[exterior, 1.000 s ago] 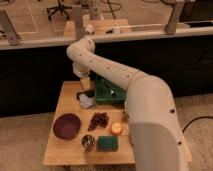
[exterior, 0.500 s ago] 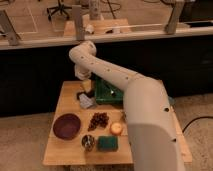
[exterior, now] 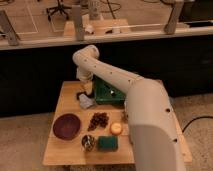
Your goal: Wipe purple bowl with eraser
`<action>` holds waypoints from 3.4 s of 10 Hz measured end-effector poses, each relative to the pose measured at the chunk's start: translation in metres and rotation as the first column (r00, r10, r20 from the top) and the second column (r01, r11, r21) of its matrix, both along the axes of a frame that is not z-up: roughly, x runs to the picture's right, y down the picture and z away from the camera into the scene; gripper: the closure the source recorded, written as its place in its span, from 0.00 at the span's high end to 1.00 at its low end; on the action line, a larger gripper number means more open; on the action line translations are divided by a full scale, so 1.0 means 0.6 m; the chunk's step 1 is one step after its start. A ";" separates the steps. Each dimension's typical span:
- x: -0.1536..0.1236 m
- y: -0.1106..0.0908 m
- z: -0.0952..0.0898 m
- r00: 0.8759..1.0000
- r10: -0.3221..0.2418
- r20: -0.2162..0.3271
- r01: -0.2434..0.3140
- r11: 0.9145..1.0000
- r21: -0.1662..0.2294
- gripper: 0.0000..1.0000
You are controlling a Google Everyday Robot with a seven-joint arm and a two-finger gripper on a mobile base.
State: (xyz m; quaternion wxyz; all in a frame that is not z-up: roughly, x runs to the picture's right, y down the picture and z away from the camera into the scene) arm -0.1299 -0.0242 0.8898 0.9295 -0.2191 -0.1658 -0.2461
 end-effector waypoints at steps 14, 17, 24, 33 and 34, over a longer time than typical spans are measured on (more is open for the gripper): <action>0.016 0.057 0.110 0.986 -0.071 -0.149 0.064 0.997 -0.052 0.80; 0.016 0.058 0.121 0.986 -0.069 -0.153 0.062 0.997 -0.050 0.80; 0.003 0.065 0.144 0.980 -0.087 -0.177 0.079 0.996 -0.048 0.80; 0.010 0.082 0.159 0.977 -0.098 -0.192 0.087 0.994 -0.063 0.80; 0.012 0.084 0.160 0.976 -0.101 -0.193 0.090 0.994 -0.062 0.80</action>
